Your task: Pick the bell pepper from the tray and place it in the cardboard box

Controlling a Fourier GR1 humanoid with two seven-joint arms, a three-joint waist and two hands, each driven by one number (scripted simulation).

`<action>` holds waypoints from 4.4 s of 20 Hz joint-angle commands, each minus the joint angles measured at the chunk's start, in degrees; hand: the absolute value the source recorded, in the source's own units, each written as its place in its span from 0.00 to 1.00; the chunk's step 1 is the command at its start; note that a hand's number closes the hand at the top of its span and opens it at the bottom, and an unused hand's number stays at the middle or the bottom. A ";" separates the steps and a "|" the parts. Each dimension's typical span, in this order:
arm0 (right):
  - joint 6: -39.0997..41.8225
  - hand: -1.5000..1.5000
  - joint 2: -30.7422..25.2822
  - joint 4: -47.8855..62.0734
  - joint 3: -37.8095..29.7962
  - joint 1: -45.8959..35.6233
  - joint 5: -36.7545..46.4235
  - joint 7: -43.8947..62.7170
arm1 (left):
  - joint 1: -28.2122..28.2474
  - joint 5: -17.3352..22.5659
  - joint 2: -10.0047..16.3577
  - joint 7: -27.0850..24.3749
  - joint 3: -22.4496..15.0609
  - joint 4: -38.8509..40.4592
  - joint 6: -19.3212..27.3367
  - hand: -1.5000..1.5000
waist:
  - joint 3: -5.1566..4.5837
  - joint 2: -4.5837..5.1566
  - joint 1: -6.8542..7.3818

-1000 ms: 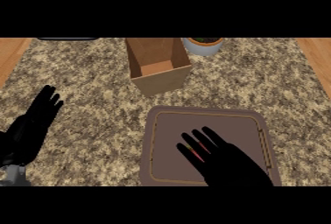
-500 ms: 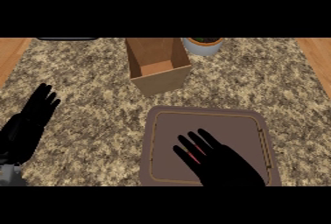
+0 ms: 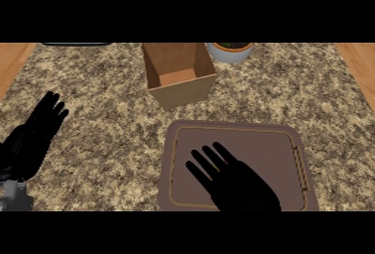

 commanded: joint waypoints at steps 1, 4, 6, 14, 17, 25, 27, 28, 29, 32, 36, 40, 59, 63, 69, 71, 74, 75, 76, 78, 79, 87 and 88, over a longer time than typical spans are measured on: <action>0.55 0.00 -1.57 -2.42 0.60 3.11 3.55 -0.56 | 1.64 -1.87 -1.86 0.43 -0.16 -2.90 0.42 0.50 | 0.01 -0.06 -0.05; 0.80 0.00 0.08 2.06 -1.72 1.16 3.63 -3.23 | 2.56 -2.83 -2.70 0.77 -0.46 -3.23 -0.66 0.50 | 0.01 -0.02 0.06; -0.31 0.00 1.50 1.58 -1.07 2.84 5.41 -2.72 | 2.04 -2.01 -3.16 -1.04 1.42 -0.93 -2.39 0.50 | 0.00 -0.01 -0.02; -1.44 0.00 2.75 8.15 -3.56 0.40 9.12 -5.29 | 3.12 -4.16 -3.84 -0.11 2.29 -3.50 -2.72 0.50 | 0.01 -0.01 0.09; -0.74 0.00 5.49 7.72 1.09 3.05 12.76 -2.13 | 0.92 -3.42 -3.75 3.43 2.75 -3.19 -3.27 0.50 | 0.01 -0.02 -0.03; -1.23 0.00 5.88 9.16 0.89 5.38 15.95 -3.67 | 0.78 -4.81 -4.64 -0.57 4.69 0.32 -5.27 0.50 | 0.00 -0.03 -0.06; -6.04 0.00 5.95 17.10 -1.23 2.98 16.36 -6.45 | 0.83 -4.51 -4.10 2.88 5.14 -3.10 -4.05 0.50 | 0.01 0.00 0.15; -7.02 0.00 5.94 18.69 -3.68 1.26 15.73 -8.70 | 1.20 -5.80 -6.00 0.04 3.34 -1.30 -4.84 0.50 | 0.01 0.02 0.10; -0.20 0.00 9.34 15.74 -1.86 0.83 16.83 -4.66 | 2.60 -4.49 -4.96 1.10 5.16 -2.16 -5.65 0.50 | 0.00 -0.02 0.12; -5.39 0.00 5.95 17.03 -3.94 2.96 16.86 -9.20 | -1.38 -6.96 -7.31 1.27 3.48 0.26 -3.23 0.50 | 0.01 0.02 -0.08; -8.32 0.00 4.89 23.19 -7.79 -0.35 16.64 -13.47 | 2.23 -4.68 -5.90 0.55 5.85 -2.04 -6.56 0.50 | 0.01 0.05 0.17; -11.42 0.00 10.66 26.50 -2.24 2.52 21.59 -8.97 | -0.46 -6.00 -6.21 -1.72 6.57 2.62 -6.88 0.50 | 0.00 0.05 0.01; -14.64 1.00 15.13 31.23 -15.22 -3.83 12.12 4.52 | 0.27 -6.35 -7.48 2.57 5.54 -4.69 -7.36 0.50 | 0.26 1.41 3.25; -17.20 1.00 15.22 32.25 -19.80 -7.44 9.64 14.46 | -0.22 -6.35 -8.06 2.30 4.66 -4.08 -7.74 0.50 | 0.24 2.23 4.95; -22.32 1.00 15.26 35.49 -21.79 -19.11 6.04 30.26 | -2.77 -6.47 -8.09 2.91 2.50 -3.91 -9.07 0.50 | 0.06 2.21 9.58; -23.85 1.00 15.27 36.39 -20.31 -23.93 4.82 34.97 | -4.07 -7.16 -8.68 3.46 0.81 -2.78 -9.26 0.50 | -0.04 2.28 10.21; -26.39 1.00 15.27 38.72 -20.31 -31.75 4.67 41.27 | -4.82 -7.21 -8.81 3.81 0.17 -2.87 -9.50 0.50 | -0.17 2.05 12.50; -27.31 1.00 15.27 39.41 -19.58 -34.18 5.32 43.53 | -5.26 -7.53 -9.34 3.91 -0.58 -2.78 -9.33 0.50 | -0.22 1.94 12.68; -27.62 1.00 15.27 39.56 -19.59 -37.14 5.31 45.85 | -6.34 -6.95 -8.95 4.59 -0.21 -2.18 -9.58 0.50 | -0.29 1.76 12.46; -28.48 1.00 15.27 41.77 -20.05 -42.03 6.27 49.24 | -6.70 -7.49 -8.89 5.25 -1.06 -2.53 -9.67 0.50 | -0.34 1.63 13.30; -28.79 1.00 15.27 43.13 -20.22 -44.70 6.96 50.65 | -6.20 -7.62 -9.47 4.91 -1.45 -1.82 -9.65 0.50 | -0.44 1.70 13.16; -31.42 1.00 15.25 53.62 -23.25 -57.53 11.24 60.62 | -8.78 -8.10 -9.02 5.38 -0.47 -0.47 -8.56 0.50 | -0.53 1.66 11.94; -31.70 1.00 15.25 54.95 -24.26 -59.28 11.97 61.30 | -7.79 -8.47 -10.26 4.59 -1.37 -0.03 -8.30 0.50 | -0.58 1.75 11.75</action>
